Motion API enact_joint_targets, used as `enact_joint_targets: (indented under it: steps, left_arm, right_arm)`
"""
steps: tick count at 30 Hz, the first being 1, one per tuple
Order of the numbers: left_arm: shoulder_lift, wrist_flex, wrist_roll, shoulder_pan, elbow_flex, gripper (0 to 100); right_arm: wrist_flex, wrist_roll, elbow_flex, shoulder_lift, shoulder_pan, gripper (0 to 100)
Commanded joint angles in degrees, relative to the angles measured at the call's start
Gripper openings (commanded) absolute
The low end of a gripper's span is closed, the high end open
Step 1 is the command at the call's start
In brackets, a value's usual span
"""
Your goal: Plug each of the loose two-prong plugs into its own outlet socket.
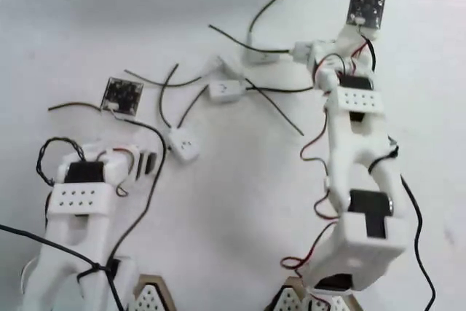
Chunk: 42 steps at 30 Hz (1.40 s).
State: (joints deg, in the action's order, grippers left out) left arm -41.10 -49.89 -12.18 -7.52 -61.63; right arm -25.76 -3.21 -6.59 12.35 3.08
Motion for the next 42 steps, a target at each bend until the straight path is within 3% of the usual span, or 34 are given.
enact_joint_targets:
  steps: [1,5,13,24,29,33,42]
  left_arm:
    - [-1.3,0.8,0.7,-0.5,0.3,22]
    - [-1.3,0.8,0.7,-0.5,0.3,22]
    - [-1.6,0.7,0.7,-1.3,0.3,23]
    - [-1.7,2.4,6.2,-12.7,2.0,23]
    - [-1.7,2.5,8.7,-15.2,2.4,23]
    - [-1.7,2.7,8.8,-15.3,2.5,23]
    - [-1.7,2.8,8.7,-15.2,2.4,23]
  right_arm:
    - [-4.9,-0.5,9.0,2.8,0.3,10.3]
    - [-13.1,0.1,14.5,4.4,-0.6,20.3]
    - [-31.3,0.4,19.1,-2.0,-5.1,21.2]
    - [-54.4,0.4,19.0,-8.3,-23.9,21.2]
    - [-52.3,0.4,13.1,-8.3,-34.9,21.2]
    - [-43.8,0.4,5.5,-8.3,-42.2,21.2]
    - [-26.6,2.8,-8.0,-8.2,-49.5,21.1]
